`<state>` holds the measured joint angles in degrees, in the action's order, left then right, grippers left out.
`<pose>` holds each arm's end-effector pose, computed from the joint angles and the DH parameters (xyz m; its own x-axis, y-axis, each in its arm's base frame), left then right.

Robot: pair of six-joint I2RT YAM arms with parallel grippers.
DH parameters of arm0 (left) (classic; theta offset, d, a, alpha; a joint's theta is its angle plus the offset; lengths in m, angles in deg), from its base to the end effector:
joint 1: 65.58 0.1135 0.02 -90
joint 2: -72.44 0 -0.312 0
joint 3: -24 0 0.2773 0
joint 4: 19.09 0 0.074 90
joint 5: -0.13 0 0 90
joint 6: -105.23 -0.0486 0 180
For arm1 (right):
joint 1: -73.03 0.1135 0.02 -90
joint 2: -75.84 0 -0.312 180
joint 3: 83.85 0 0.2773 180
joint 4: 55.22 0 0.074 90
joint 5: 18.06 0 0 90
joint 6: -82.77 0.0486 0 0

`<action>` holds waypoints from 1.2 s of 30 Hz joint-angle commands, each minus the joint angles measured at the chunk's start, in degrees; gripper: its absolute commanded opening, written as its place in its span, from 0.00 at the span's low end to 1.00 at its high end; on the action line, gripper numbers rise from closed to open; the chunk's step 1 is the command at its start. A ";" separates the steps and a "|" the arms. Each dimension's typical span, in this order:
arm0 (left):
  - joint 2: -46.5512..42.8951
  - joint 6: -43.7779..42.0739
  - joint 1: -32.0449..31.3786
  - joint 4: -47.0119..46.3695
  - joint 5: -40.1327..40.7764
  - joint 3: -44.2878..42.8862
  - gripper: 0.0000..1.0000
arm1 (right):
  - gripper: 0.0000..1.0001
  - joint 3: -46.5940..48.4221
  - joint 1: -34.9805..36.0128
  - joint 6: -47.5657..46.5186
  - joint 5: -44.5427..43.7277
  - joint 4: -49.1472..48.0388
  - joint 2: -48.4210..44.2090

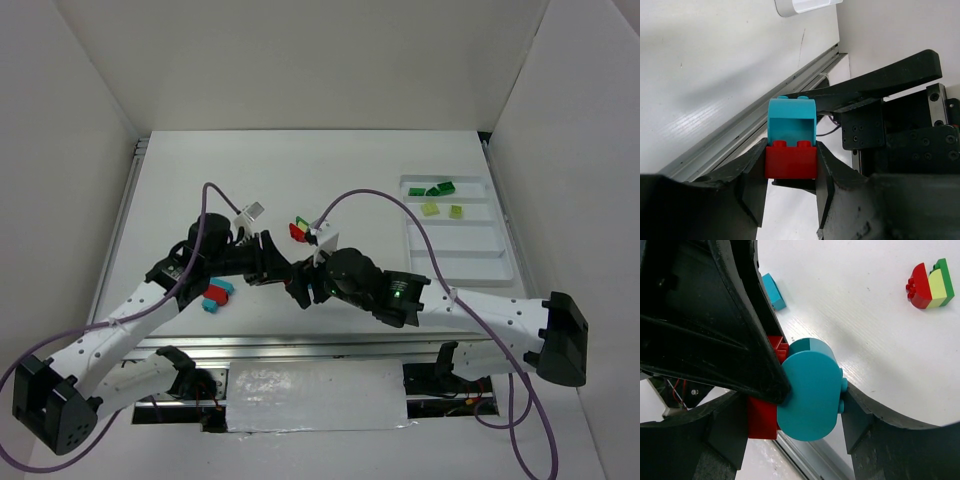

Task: Sort the legos into containers by color

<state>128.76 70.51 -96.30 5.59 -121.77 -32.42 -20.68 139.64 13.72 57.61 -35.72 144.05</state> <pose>0.1838 -0.1391 0.3257 -0.8997 -0.2771 -0.3373 0.1884 0.4505 -0.8727 0.1264 0.2619 0.3286 -0.4400 -0.1446 -0.8863 -0.6881 0.6885 0.2293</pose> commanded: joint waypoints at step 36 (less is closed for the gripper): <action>-11.58 -20.66 -4.08 -17.20 -26.64 -2.40 0.00 | 0.80 -2.51 -19.50 18.33 54.58 -14.47 -16.97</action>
<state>117.46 49.95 -99.79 -7.48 -146.44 -34.45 -24.76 119.47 28.45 111.25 -42.84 126.04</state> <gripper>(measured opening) 0.480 0.807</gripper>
